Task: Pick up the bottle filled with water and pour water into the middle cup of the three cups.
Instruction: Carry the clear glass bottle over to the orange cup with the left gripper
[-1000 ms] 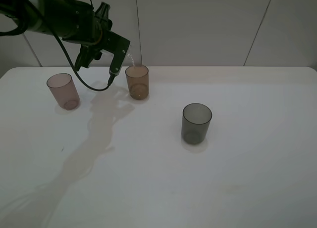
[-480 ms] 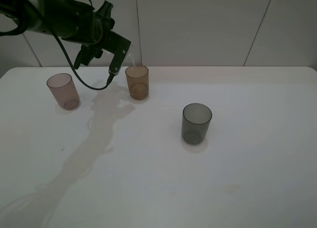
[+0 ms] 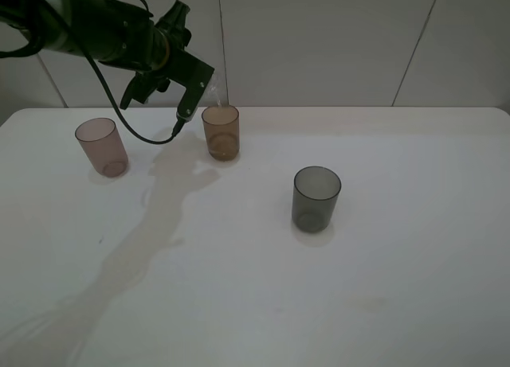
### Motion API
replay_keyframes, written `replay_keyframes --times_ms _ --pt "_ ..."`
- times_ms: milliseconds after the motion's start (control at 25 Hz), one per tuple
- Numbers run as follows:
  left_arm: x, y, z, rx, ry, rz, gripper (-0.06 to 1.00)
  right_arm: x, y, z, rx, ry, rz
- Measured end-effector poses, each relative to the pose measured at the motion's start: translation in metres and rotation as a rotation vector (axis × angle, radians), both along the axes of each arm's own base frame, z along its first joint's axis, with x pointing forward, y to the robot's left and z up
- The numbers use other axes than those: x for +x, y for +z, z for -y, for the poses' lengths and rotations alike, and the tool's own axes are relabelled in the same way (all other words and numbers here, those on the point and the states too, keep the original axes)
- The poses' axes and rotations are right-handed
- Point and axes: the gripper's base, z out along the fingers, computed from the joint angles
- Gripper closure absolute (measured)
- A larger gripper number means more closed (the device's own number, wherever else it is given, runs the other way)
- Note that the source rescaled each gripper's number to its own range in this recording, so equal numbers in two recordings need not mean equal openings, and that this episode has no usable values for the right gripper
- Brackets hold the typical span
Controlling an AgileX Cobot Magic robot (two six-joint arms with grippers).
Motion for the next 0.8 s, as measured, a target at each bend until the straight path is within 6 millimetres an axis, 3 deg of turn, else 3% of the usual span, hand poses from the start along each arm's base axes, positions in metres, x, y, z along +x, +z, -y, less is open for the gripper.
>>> replay_keyframes --times_ms 800 --pt "0.0023 0.0042 0.0021 0.131 -0.106 0.065 0.91 0.0 0.0 0.0 0.0 0.0 0.0"
